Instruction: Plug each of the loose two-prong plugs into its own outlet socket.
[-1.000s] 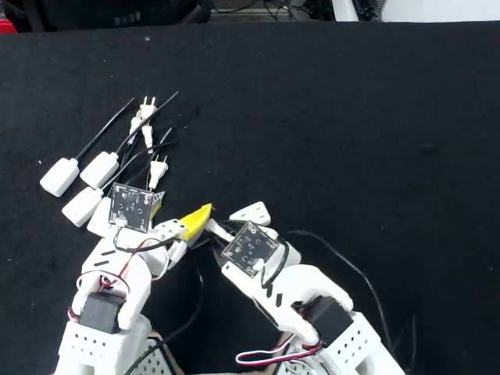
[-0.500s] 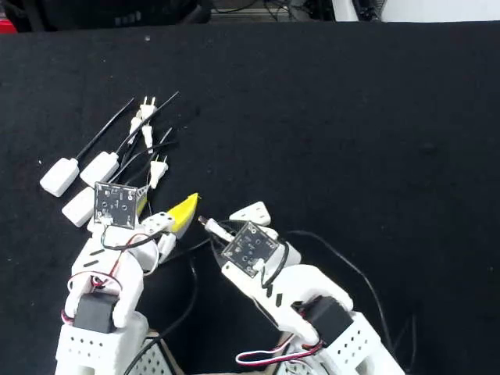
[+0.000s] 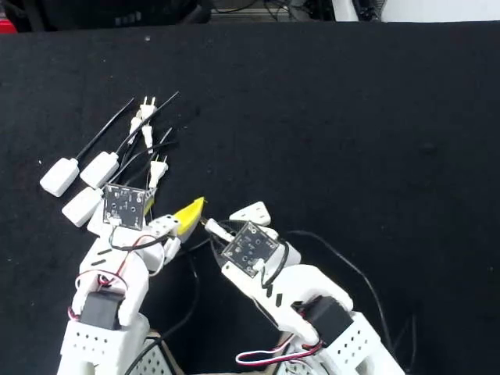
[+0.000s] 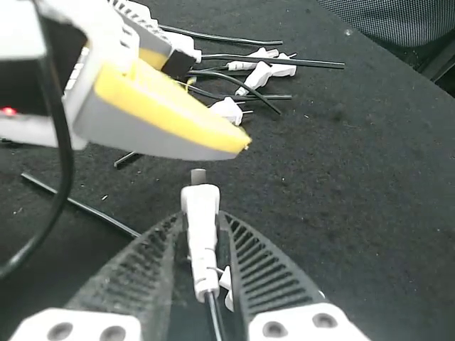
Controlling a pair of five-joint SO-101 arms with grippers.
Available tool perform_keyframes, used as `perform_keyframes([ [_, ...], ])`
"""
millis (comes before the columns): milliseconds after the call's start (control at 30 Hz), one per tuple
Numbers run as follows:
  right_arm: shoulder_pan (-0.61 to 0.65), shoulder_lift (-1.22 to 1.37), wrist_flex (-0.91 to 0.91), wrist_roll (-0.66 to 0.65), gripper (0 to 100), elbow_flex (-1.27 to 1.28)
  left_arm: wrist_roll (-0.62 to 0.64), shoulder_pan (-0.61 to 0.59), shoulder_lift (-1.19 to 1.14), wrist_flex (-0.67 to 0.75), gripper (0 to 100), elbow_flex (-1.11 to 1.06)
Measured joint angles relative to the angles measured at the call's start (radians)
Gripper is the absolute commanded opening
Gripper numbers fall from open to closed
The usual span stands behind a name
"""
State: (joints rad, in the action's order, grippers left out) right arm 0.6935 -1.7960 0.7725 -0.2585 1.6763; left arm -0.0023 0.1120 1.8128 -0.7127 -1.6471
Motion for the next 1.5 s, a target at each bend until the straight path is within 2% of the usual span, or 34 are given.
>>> perform_keyframes([
  [200,-0.009,0.000,0.012,0.000,1.1,-0.003,0.000,0.000,0.000,0.006,31,-0.014],
  [333,-0.084,0.000,0.084,-0.002,1.1,-0.081,0.000,-0.023,0.000,-0.028,31,-0.014],
  [567,-0.207,0.037,0.140,-0.101,1.1,-0.282,-0.006,-0.041,0.000,-0.071,31,-0.014],
  [767,-0.275,0.407,0.219,-0.120,1.1,-0.549,-0.006,-0.048,0.000,-0.071,31,-0.014],
  [933,-0.331,0.763,0.359,-0.120,1.1,-0.825,-0.006,-0.048,0.000,-0.071,31,-0.014],
  [1233,-0.345,1.231,0.572,-0.120,1.1,-1.154,-0.006,-0.048,0.000,-0.071,31,-0.014],
  [1500,-0.347,1.499,0.704,0.008,1.1,-1.343,-0.006,-0.048,0.000,-0.071,31,-0.014],
])
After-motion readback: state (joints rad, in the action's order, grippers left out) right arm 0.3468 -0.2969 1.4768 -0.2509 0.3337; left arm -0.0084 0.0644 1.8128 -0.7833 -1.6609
